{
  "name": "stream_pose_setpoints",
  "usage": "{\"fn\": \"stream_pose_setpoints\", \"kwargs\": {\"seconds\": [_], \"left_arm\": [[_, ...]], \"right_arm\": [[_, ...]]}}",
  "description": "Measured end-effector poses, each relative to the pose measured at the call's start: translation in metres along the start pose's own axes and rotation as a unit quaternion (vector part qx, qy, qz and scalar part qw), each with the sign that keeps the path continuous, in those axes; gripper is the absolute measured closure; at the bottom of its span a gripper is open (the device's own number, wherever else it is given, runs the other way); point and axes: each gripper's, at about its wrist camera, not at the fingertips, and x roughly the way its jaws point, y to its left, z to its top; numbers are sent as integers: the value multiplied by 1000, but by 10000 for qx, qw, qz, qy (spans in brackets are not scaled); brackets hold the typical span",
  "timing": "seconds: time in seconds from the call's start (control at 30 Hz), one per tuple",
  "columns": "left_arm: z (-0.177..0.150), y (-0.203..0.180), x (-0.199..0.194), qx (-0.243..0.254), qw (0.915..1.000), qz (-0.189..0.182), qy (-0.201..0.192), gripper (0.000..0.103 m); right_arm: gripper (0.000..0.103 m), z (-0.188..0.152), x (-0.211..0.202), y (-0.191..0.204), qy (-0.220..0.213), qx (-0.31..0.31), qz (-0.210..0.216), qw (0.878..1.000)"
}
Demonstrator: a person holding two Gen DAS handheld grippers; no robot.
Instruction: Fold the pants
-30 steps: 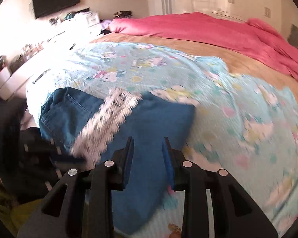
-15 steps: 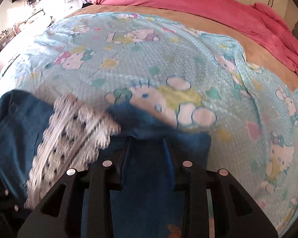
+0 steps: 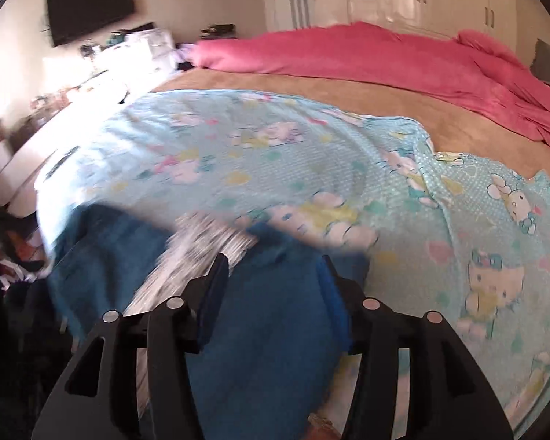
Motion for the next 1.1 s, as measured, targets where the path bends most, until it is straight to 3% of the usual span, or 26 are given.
{"fn": "stream_pose_setpoints", "kwargs": {"seconds": [0.17, 0.3, 0.43, 0.5, 1.0, 1.1], "left_arm": [[1, 0, -9, 38, 9998, 187, -61, 67], [-6, -2, 4, 127, 9992, 319, 195, 79], [-10, -3, 7, 161, 9987, 403, 253, 79], [-10, -1, 7, 121, 9988, 389, 272, 79], [-16, -5, -6, 85, 9987, 451, 235, 79], [-16, -3, -15, 33, 9986, 507, 155, 67]], "right_arm": [[49, -43, -28, 25, 36, -186, 112, 9998], [49, -73, -23, 39, 359, -300, 203, 9987], [49, -101, -14, 42, 782, -312, 19, 9965], [49, -110, -16, 43, 797, -415, -59, 9959], [49, -118, -43, 30, 664, 97, 141, 9976], [36, -114, -55, 24, 478, 211, 80, 9986]]}}
